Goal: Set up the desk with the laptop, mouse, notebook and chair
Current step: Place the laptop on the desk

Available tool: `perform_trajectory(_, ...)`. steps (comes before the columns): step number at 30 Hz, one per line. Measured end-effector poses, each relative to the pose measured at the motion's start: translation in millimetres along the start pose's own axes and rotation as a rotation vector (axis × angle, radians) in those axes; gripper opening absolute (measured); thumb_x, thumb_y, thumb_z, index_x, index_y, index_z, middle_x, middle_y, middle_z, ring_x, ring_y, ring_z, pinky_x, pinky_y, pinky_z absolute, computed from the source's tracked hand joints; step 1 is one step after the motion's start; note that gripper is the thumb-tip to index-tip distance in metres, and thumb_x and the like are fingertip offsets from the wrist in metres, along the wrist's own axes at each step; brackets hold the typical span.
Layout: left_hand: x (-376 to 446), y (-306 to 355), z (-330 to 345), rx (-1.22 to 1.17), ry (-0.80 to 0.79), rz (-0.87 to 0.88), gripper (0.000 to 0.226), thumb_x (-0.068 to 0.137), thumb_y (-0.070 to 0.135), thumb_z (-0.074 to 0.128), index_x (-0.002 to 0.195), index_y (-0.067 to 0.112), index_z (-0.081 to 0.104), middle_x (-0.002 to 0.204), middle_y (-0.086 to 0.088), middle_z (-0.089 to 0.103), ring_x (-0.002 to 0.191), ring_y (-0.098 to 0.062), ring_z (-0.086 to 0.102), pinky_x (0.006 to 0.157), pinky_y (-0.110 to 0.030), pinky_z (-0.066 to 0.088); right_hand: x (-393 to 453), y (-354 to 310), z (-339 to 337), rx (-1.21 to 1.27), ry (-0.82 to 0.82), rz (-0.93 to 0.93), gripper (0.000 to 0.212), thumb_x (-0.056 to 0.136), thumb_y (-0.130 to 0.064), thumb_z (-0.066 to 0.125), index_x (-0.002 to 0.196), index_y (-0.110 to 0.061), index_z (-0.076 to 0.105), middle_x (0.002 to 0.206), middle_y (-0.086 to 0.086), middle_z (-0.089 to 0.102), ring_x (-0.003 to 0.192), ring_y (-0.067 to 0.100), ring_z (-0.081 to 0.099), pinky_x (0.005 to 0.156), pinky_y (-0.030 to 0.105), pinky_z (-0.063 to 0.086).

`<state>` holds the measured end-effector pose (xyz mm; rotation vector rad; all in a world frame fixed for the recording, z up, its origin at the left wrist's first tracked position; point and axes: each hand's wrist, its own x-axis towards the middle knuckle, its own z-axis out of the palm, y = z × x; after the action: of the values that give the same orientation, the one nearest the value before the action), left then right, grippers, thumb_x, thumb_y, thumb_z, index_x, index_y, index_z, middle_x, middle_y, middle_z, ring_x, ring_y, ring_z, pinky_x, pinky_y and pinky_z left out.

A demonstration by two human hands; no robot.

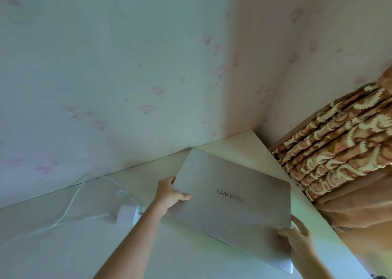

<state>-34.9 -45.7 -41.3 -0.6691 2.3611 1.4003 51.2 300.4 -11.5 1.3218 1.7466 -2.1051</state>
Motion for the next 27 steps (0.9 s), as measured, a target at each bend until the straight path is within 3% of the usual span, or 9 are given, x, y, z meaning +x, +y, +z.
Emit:
perform_trajectory(4, -49.2, -1.0, -36.5, -0.121, 0.044, -0.033, 0.067, 0.038, 0.01, 0.091, 0.101, 0.007, 0.067, 0.098, -0.009, 0.071, 0.083, -0.021, 0.07, 0.069, -0.028, 0.056, -22.0, 9.5, 12.4, 0.007, -0.073, 0.019, 0.065, 0.07, 0.026, 0.042, 0.122, -0.011, 0.054, 0.084, 0.014, 0.061, 0.079, 0.034, 0.055, 0.069, 0.037, 0.043)
perform_trajectory(8, -102.8, -22.9, -82.1, -0.244, 0.079, -0.054, 0.043, 0.063, -0.012, 0.08, 0.096, 0.012, 0.064, 0.092, -0.006, 0.071, 0.077, -0.019, 0.068, 0.059, -0.02, 0.05, -57.6, 17.3, 26.5, 0.009, -0.202, 0.005, 0.059, 0.075, 0.024, 0.046, 0.124, -0.008, 0.054, 0.081, 0.014, 0.061, 0.072, 0.031, 0.054, 0.07, 0.038, 0.043)
perform_trajectory(10, -135.2, -43.9, -107.3, -0.302, 0.109, -0.051, 0.04, 0.067, -0.013, 0.077, 0.097, 0.012, 0.067, 0.094, -0.007, 0.074, 0.078, -0.019, 0.07, 0.064, -0.024, 0.053, -78.0, 24.4, 35.1, -0.006, -0.261, -0.011, 0.06, 0.075, 0.023, 0.05, 0.127, -0.006, 0.053, 0.081, 0.012, 0.064, 0.074, 0.03, 0.056, 0.074, 0.038, 0.044)
perform_trajectory(13, -186.9, -84.1, -140.5, -0.391, 0.167, -0.066, 0.042, 0.069, -0.013, 0.075, 0.104, 0.009, 0.069, 0.097, -0.011, 0.075, 0.087, -0.028, 0.072, 0.076, -0.035, 0.056, -115.3, 37.6, 47.2, -0.05, -0.354, -0.025, 0.049, 0.074, 0.021, 0.051, 0.113, -0.005, 0.061, 0.065, 0.009, 0.069, 0.063, 0.024, 0.063, 0.068, 0.033, 0.047)
perform_trajectory(16, -244.5, -125.0, -164.4, -0.429, 0.234, -0.094, 0.037, 0.069, -0.013, 0.075, 0.098, 0.01, 0.071, 0.094, -0.011, 0.076, 0.079, -0.024, 0.072, 0.074, -0.033, 0.056, -153.6, 60.6, 56.5, -0.109, -0.486, -0.037, 0.044, 0.074, 0.016, 0.052, 0.111, -0.006, 0.062, 0.086, 0.017, 0.066, 0.071, 0.028, 0.06, 0.069, 0.033, 0.045)
perform_trajectory(18, -283.0, -151.1, -175.9, -0.441, 0.279, -0.118, 0.036, 0.069, -0.013, 0.076, 0.096, 0.011, 0.071, 0.095, -0.01, 0.076, 0.079, -0.023, 0.072, 0.073, -0.031, 0.055, -182.7, 75.6, 60.7, -0.159, -0.561, -0.07, 0.047, 0.062, 0.006, 0.061, 0.107, -0.008, 0.064, 0.089, 0.018, 0.065, 0.074, 0.03, 0.058, 0.069, 0.035, 0.045)
perform_trajectory(21, -336.8, -188.7, -191.1, -0.464, 0.355, -0.154, 0.035, 0.071, -0.013, 0.074, 0.096, 0.01, 0.07, 0.095, -0.008, 0.075, 0.084, -0.024, 0.071, 0.073, -0.03, 0.054, -227.4, 94.9, 64.2, -0.235, -0.654, -0.113, 0.039, 0.047, -0.001, 0.056, 0.081, -0.017, 0.066, 0.074, 0.01, 0.065, 0.066, 0.027, 0.055, 0.065, 0.033, 0.043)
perform_trajectory(24, -381.1, -224.6, -202.5, -0.52, 0.409, -0.196, 0.035, 0.074, -0.006, 0.076, 0.103, 0.012, 0.069, 0.096, -0.005, 0.075, 0.089, -0.026, 0.071, 0.078, -0.034, 0.054, -254.2, 121.0, 65.8, -0.293, -0.683, -0.119, 0.041, 0.062, 0.011, 0.055, 0.088, -0.018, 0.067, 0.079, 0.006, 0.067, 0.072, 0.028, 0.055, 0.073, 0.036, 0.042)
perform_trajectory(27, -415.2, -256.1, -210.6, -0.58, 0.457, -0.211, 0.038, 0.075, -0.003, 0.077, 0.101, 0.023, 0.065, 0.094, 0.001, 0.072, 0.088, -0.024, 0.068, 0.075, -0.034, 0.053, -269.4, 154.2, 69.0, -0.328, -0.708, -0.114, 0.05, 0.054, 0.008, 0.056, 0.094, -0.018, 0.07, 0.083, 0.006, 0.071, 0.076, 0.029, 0.058, 0.076, 0.039, 0.044)
